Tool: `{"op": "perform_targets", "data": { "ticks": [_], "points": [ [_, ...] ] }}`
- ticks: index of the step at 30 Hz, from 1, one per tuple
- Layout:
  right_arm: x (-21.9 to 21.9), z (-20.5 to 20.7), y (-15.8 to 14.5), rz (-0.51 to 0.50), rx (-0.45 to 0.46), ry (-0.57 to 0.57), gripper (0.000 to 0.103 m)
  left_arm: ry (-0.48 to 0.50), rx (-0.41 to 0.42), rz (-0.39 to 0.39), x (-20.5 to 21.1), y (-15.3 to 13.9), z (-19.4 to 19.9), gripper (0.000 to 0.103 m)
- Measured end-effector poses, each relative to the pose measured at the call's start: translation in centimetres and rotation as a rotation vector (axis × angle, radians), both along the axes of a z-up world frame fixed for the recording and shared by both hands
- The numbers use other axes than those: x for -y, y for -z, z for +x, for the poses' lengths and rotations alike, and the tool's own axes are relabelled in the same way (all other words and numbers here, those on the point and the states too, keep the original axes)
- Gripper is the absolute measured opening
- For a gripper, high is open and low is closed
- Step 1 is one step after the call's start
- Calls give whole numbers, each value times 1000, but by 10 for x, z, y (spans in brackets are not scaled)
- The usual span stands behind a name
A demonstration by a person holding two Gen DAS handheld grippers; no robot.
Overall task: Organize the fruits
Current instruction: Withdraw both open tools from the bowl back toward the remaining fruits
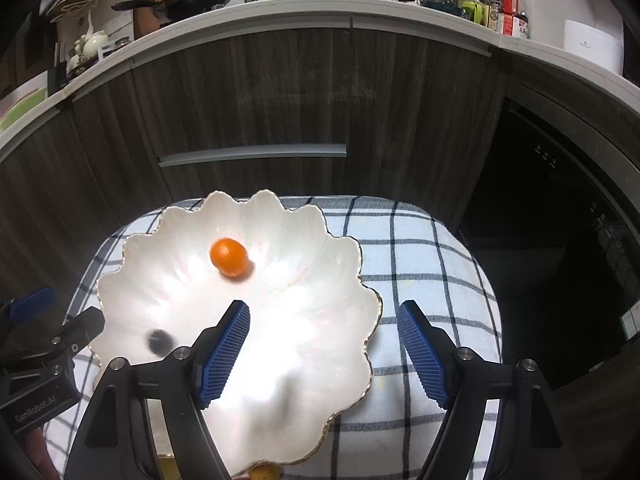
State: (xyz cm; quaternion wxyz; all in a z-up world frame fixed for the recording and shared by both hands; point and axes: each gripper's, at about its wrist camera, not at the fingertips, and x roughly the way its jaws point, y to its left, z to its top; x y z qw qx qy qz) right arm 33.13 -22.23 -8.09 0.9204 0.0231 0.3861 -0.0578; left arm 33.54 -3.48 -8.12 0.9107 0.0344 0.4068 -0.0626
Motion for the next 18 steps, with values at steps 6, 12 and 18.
{"op": "perform_targets", "data": {
  "ticks": [6,12,18],
  "points": [
    [-5,-9,-9,-10,23,-8,77,4,19,-1,-6,-10,-7,84],
    [-11,-21,-18,-25,52,-16,77,3,34,12,-10,-15,-20,84],
    [-16,-34,-23,-33,70,-30,77,-3,72,42,-13,-19,-34,84]
  ]
}}
